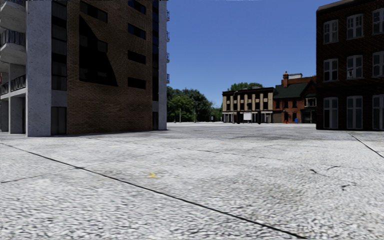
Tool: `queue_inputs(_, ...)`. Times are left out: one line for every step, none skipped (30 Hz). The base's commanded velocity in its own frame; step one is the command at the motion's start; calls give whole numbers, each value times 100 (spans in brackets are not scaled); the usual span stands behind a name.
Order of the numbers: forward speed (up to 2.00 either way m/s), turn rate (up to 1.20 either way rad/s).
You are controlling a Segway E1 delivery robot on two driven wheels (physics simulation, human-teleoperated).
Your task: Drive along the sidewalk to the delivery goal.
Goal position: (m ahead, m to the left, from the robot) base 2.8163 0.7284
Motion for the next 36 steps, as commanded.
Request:
queue_inputs(200, 0)
queue_inputs(200, 0)
queue_inputs(200, 0)
queue_inputs(200, 0)
queue_inputs(200, 0)
queue_inputs(200, 0)
queue_inputs(200, 0)
queue_inputs(200, 0)
queue_inputs(200, 0)
queue_inputs(200, 0)
queue_inputs(200, 0)
queue_inputs(200, 0)
queue_inputs(200, 0)
queue_inputs(200, 0)
queue_inputs(200, 0)
queue_inputs(200, 0)
queue_inputs(200, 0)
queue_inputs(200, 0)
queue_inputs(200, 0)
queue_inputs(200, 0)
queue_inputs(200, 0)
queue_inputs(200, 0)
queue_inputs(200, 0)
queue_inputs(200, 0)
queue_inputs(200, 0)
queue_inputs(200, 0)
queue_inputs(200, 0)
queue_inputs(200, 0)
queue_inputs(200, 0)
queue_inputs(200, 0)
queue_inputs(200, 33)
queue_inputs(200, 86)
queue_inputs(200, 120)
queue_inputs(200, 120)
queue_inputs(200, 120)
queue_inputs(200, 120)
